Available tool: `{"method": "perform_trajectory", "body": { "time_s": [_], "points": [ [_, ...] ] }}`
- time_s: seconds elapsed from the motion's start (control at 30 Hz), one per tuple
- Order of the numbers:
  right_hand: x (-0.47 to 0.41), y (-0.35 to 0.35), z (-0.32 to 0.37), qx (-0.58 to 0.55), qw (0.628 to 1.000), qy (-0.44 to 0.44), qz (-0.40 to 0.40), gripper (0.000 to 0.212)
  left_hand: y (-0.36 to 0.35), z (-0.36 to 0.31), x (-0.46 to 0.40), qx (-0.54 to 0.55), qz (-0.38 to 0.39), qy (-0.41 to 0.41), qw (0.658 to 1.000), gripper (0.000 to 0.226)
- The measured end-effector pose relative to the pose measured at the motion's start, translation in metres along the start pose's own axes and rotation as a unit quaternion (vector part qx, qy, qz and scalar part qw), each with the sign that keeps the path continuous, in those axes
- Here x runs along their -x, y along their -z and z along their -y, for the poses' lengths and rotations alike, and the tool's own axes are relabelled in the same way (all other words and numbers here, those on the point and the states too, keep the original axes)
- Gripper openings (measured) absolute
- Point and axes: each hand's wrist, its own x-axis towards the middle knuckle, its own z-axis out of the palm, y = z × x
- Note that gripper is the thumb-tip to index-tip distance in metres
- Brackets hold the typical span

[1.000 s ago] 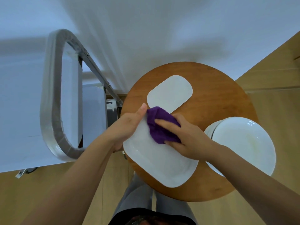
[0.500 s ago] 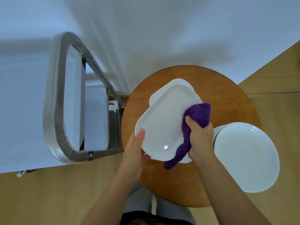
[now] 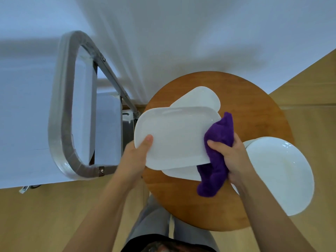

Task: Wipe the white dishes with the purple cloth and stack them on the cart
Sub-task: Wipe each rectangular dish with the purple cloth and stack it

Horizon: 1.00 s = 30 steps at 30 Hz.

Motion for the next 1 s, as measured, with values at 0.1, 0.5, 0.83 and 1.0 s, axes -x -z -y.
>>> {"method": "perform_trajectory", "body": {
  "time_s": [0.1,0.5,0.83,1.0],
  "points": [
    [-0.001,0.010,0.009,0.086,0.992,0.006,0.094,0.066,0.016,-0.014,-0.007,-0.013,0.040,0.012,0.999,0.028],
    [-0.008,0.029,0.019,0.158,0.945,-0.125,0.259,0.057,0.029,-0.047,-0.036,-0.148,0.216,0.091,0.961,0.050],
    [0.012,0.008,-0.009,0.208,0.926,-0.160,0.272,0.053,0.005,-0.055,-0.046,-0.310,0.336,0.178,0.871,0.040],
    [0.014,-0.016,-0.017,0.129,0.986,-0.063,0.085,0.035,-0.023,-0.030,-0.033,-0.063,0.000,0.127,0.990,0.058]
  ]
}}
